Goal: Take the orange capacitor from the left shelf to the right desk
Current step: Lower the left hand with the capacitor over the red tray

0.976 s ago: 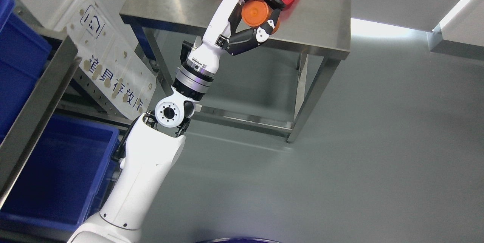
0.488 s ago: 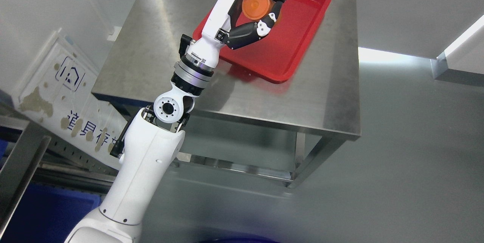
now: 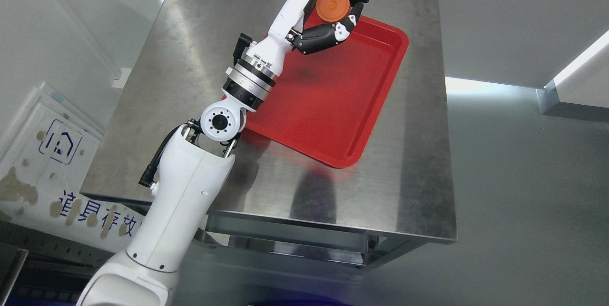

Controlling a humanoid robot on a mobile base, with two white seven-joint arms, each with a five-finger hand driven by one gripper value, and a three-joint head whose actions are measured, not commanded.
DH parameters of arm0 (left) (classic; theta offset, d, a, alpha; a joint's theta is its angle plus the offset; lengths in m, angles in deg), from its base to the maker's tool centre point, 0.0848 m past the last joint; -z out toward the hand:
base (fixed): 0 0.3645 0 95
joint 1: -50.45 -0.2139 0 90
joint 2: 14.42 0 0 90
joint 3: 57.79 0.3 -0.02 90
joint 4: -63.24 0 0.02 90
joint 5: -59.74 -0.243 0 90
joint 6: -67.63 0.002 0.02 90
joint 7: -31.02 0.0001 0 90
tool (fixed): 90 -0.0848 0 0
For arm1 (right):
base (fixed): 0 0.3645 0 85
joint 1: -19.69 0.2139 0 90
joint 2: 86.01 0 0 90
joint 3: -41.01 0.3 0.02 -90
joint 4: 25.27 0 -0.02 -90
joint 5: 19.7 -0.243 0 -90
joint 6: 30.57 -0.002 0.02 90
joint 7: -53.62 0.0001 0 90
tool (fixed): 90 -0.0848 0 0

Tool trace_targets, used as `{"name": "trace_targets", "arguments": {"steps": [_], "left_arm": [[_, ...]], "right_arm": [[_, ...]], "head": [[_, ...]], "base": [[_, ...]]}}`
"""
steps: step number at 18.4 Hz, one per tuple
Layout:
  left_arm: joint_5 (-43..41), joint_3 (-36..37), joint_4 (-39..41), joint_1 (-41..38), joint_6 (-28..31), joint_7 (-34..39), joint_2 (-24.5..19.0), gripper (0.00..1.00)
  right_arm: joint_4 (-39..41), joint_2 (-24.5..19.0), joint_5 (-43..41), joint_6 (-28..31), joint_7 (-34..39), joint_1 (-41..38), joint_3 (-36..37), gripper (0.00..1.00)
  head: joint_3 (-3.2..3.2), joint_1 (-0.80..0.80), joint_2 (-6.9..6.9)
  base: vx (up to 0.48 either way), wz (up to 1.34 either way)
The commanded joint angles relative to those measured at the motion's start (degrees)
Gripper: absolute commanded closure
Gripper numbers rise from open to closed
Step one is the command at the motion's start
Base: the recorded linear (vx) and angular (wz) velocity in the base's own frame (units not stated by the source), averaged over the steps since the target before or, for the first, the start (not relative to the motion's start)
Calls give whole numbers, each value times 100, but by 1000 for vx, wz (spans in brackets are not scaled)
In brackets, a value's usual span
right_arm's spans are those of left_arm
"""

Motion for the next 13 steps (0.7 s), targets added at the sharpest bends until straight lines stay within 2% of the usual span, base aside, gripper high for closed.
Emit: {"name": "trace_targets", "arguments": {"steps": [1,5,8,10,11,13], "left_arm": [[-259,414,-378,-311,220,0,-100,96],[-285,291,-219,-620,203,0,-100,95],[-285,220,-211,-629,220,0,-100,85],[-311,229,-219,-620,256,18,-100,70],[-346,212,-219,-594,299,26,-100,51],[-347,55,-211,-393,282,18,-100,22]], "right_arm": [[193,100,0,-3,-3,9,62,0],[193,100,0,-3,-3,9,62,0],[193,100,0,-3,-3,9,62,0],[193,100,0,-3,-3,9,62,0],[193,100,9,-3,-3,9,62,0],[193,100,0,-3,-3,9,62,0]], "head": [[0,0,0],[0,0,0],[0,0,0],[0,0,0],[0,0,0],[0,0,0]], "base": [[157,-83],[73,-18],[4,15],[-12,14],[-15,2],[-14,-14]]}}
